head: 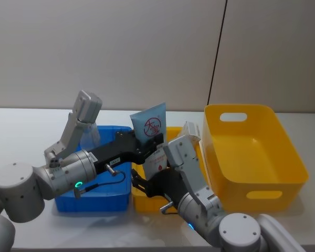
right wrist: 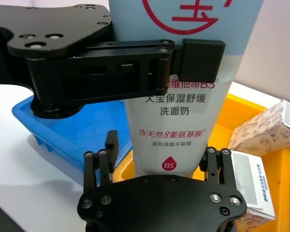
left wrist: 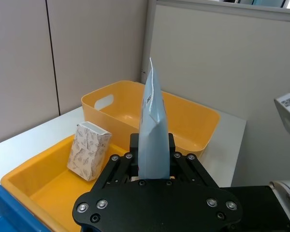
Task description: Bimanual collaborative sorting of washing and personal care products
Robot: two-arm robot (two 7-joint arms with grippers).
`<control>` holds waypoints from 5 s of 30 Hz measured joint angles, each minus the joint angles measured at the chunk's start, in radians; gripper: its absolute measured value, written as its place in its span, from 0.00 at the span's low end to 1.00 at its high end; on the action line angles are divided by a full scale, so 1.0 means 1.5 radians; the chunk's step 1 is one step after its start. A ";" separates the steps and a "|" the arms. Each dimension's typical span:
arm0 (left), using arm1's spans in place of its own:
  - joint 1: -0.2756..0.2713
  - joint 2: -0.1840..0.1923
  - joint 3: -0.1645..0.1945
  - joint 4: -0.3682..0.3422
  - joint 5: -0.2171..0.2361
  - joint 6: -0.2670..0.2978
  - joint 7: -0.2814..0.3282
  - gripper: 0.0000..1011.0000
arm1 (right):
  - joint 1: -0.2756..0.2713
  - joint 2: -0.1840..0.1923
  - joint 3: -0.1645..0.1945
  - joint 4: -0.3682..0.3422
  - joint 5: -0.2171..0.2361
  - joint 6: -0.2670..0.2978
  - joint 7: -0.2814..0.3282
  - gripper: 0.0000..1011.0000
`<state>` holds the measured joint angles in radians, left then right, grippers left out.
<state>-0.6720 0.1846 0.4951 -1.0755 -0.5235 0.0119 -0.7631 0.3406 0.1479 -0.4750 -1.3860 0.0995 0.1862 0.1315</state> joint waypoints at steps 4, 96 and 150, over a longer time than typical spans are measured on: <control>0.000 0.000 0.000 0.000 0.000 0.000 0.000 0.25 | 0.004 -0.006 -0.001 0.009 -0.003 -0.003 -0.003 0.82; 0.000 0.000 0.000 0.000 0.000 0.000 0.000 0.99 | 0.018 -0.015 0.236 -0.023 -0.031 0.155 -0.223 0.64; 0.000 0.000 0.000 0.000 0.000 0.000 0.000 0.99 | 0.026 -0.028 0.247 -0.002 -0.023 0.184 -0.208 0.99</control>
<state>-0.6720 0.1846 0.4952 -1.0755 -0.5236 0.0119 -0.7631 0.3790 0.1055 -0.1049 -1.3887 0.0655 0.4622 -0.1805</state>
